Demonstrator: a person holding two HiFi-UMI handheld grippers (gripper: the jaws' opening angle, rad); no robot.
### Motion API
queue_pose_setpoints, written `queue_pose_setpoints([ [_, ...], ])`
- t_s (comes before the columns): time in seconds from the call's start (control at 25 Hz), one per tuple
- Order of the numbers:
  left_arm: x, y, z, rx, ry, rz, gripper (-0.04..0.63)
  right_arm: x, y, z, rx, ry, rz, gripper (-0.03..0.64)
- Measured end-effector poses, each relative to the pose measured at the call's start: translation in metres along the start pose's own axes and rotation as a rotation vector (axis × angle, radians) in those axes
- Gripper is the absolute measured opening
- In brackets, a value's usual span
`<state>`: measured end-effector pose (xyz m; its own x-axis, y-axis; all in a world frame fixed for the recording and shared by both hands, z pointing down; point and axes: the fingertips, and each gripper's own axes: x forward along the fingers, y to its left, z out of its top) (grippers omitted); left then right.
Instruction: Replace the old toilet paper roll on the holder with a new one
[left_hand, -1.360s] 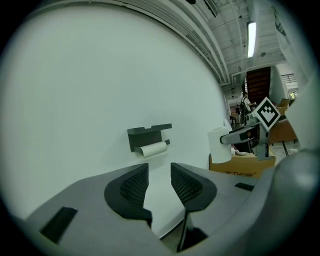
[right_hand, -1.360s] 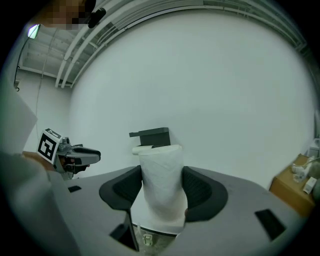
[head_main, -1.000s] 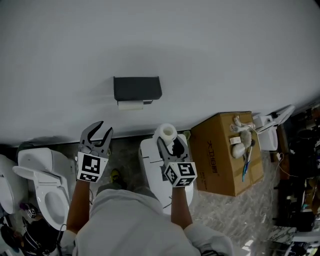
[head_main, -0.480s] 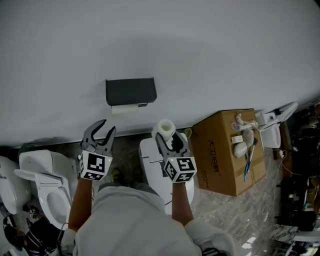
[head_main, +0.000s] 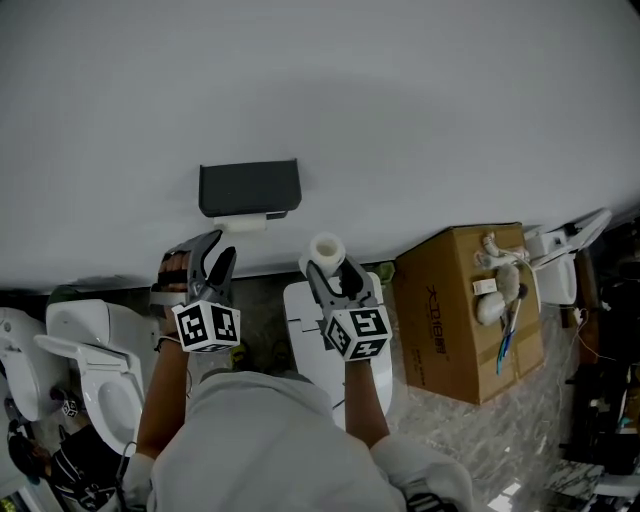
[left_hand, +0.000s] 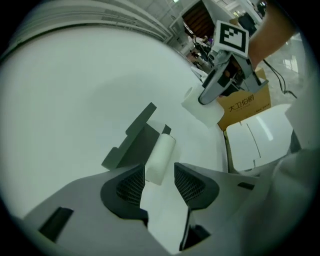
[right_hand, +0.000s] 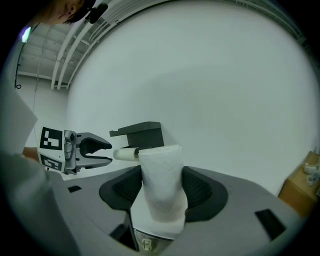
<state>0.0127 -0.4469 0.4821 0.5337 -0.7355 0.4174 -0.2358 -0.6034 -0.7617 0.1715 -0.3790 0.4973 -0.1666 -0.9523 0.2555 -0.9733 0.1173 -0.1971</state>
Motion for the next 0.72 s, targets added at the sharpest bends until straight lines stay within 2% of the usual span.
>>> queue_pose_setpoints([
  [0.12, 0.008, 0.001, 0.004, 0.107, 0.030, 0.031, 0.184, 0.001, -0.002, 0.001, 0.001, -0.002, 0.012, 0.262],
  [0.32, 0.018, 0.003, 0.009, 0.215, 0.072, 0.050, 0.187, 0.000, -0.008, 0.006, 0.004, -0.010, 0.019, 0.262],
  [0.6, 0.030, -0.002, 0.010, 0.245, 0.102, 0.056, 0.214, -0.005, -0.016, 0.000, 0.010, 0.004, 0.021, 0.262],
  [0.72, 0.037, -0.003, 0.008, 0.282, 0.126, 0.060, 0.215, -0.008, -0.021, -0.003, 0.012, 0.013, 0.021, 0.262],
])
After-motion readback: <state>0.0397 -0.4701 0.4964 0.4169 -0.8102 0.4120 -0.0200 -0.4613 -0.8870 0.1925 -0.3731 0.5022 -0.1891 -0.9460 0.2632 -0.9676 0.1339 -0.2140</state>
